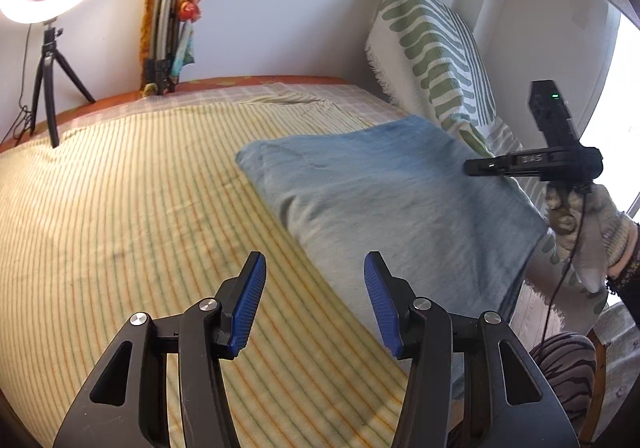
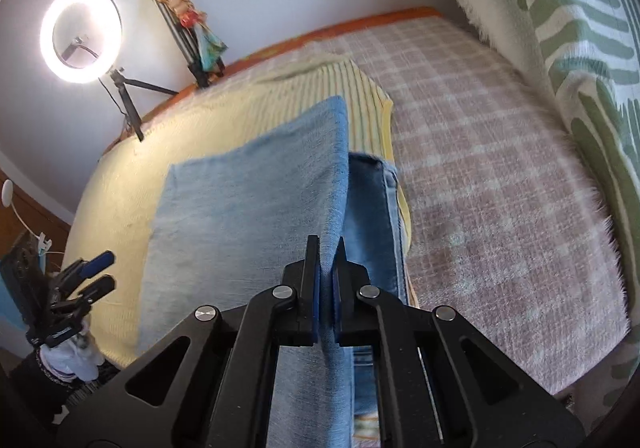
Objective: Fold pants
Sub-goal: 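Lay the held jeans edge onto the stack and open the right gripper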
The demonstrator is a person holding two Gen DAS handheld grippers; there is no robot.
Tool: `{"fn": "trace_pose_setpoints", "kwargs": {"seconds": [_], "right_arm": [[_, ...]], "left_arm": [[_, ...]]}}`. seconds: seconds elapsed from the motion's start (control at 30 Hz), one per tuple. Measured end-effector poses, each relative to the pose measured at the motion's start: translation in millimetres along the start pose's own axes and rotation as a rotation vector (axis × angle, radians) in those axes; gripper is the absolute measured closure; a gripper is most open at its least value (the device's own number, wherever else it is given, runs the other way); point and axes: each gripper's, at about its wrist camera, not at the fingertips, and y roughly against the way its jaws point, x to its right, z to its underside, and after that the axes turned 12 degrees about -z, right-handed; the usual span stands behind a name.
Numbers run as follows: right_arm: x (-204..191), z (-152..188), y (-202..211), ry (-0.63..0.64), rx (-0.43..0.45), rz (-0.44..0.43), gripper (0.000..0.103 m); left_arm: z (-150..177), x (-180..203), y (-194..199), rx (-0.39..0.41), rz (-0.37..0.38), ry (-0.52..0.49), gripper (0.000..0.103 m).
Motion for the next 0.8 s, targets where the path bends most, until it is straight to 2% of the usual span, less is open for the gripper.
{"fn": "trace_pose_setpoints", "kwargs": {"seconds": [0.13, 0.23, 0.33, 0.43, 0.47, 0.5, 0.6, 0.7, 0.8], "right_arm": [[7.5, 2.6, -18.9, 0.005, -0.034, 0.012, 0.098], [14.5, 3.0, -18.0, -0.024, -0.031, -0.01, 0.097], [15.4, 2.5, -16.1, -0.014, -0.037, 0.009, 0.085], [20.5, 0.8, -10.0, -0.034, -0.019, 0.021, 0.074], [22.9, 0.5, -7.4, -0.041, -0.014, 0.03, 0.063], [25.3, -0.1, -5.3, -0.048, -0.011, 0.041, 0.048], [32.9, -2.2, -1.5, -0.062, -0.01, 0.034, 0.029], [42.4, -4.9, -4.5, -0.08, -0.033, -0.021, 0.024], [53.8, -6.7, -11.7, -0.106, -0.051, -0.091, 0.023]], "left_arm": [[4.7, 22.6, 5.2, 0.011, 0.037, -0.053, 0.053], [15.6, 39.2, 0.7, -0.03, 0.074, -0.086, 0.053], [30.4, 49.0, -8.6, -0.075, 0.098, -0.085, 0.053], [44.4, 57.6, -13.6, -0.084, 0.085, -0.091, 0.053], [47.1, 59.2, -13.3, -0.078, 0.077, -0.093, 0.053], [47.9, 59.4, -13.1, -0.077, 0.076, -0.091, 0.053], [47.7, 56.5, -12.6, -0.096, 0.098, -0.078, 0.053], [40.9, 45.8, -8.6, -0.116, 0.119, -0.037, 0.053], [27.0, 30.2, -6.2, -0.133, 0.144, 0.04, 0.052]]}}
